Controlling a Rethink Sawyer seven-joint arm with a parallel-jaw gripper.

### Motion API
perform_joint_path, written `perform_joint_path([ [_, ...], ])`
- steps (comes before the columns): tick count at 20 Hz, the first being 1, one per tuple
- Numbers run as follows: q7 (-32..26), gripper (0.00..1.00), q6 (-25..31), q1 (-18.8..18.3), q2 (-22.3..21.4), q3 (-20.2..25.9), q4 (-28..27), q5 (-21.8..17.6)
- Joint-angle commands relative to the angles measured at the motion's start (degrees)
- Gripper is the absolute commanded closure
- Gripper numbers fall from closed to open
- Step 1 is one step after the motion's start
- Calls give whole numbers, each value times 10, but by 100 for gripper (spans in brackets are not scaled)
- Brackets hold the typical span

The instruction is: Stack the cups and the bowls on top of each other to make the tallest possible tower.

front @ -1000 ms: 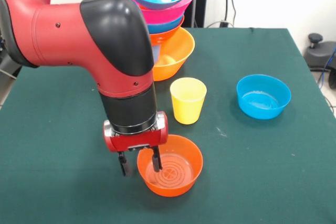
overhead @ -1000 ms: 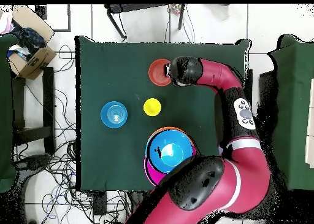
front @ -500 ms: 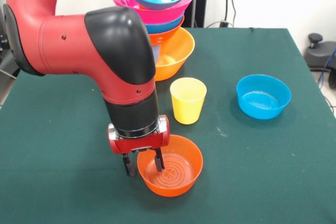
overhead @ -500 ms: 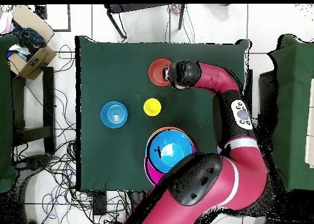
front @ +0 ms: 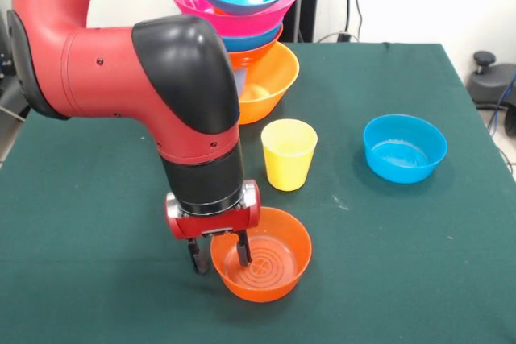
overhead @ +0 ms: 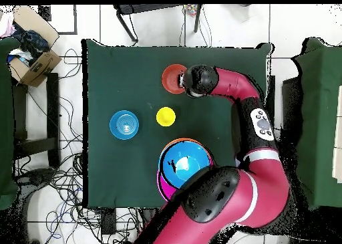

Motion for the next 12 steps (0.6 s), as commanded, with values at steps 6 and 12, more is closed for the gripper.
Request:
perform_joint_path([
  [6, -30, 100, 64, 37, 11, -31, -29, -35],
  [12, -21, 100, 42, 50, -19, -52, -7, -46],
])
